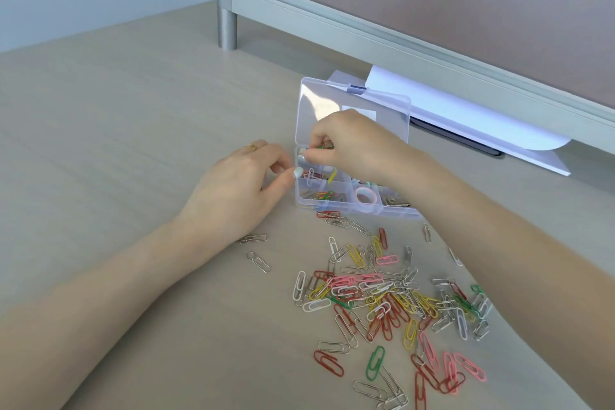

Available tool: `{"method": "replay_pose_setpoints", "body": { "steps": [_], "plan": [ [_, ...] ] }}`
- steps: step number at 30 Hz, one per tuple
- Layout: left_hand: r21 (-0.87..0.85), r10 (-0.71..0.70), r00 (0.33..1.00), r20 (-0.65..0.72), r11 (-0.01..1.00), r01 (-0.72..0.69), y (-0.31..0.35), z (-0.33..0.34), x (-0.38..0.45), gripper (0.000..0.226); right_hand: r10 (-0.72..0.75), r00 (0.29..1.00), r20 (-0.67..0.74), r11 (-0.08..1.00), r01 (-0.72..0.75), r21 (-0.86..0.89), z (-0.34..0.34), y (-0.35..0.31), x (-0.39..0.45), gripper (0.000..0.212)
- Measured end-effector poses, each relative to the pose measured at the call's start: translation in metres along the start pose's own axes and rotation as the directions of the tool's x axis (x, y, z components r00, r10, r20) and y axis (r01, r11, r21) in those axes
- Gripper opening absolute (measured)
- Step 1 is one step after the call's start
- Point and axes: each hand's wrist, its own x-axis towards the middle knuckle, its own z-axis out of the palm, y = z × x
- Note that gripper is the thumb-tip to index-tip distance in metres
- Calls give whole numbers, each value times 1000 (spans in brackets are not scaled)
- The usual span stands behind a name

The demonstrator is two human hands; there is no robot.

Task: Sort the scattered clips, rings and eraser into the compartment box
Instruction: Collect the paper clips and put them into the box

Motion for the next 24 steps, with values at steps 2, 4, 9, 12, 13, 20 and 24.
{"method": "replay_pose_setpoints", "body": {
  "steps": [2,4,9,12,13,20,24],
  "plan": [
    [-4,-6,1000,6,1000,6,0,0,0,27,18,998,-62,994,-11,110,5,0,-5,31],
    [7,-8,1000,6,1000,8,0,1,0,27,53,993,-109,976,-28,215,14,0,-10,26],
    [97,-13,998,68,995,6,-1,-3,1,23,75,989,-125,952,-34,304,29,-1,-22,27],
    [143,6,996,86,989,-18,2,-9,0,28,96,987,-128,942,-48,333,28,5,-31,29],
    [144,10,996,88,989,-22,2,-10,0,25,112,985,-134,937,-60,343,26,8,-33,27],
    [134,-18,989,144,991,-1,2,-6,-3,15,208,949,-236,913,-101,396,21,28,-22,8],
    [129,-55,988,144,991,36,-1,-7,-2,13,103,976,-193,953,-41,300,30,21,-9,15]
  ]
}}
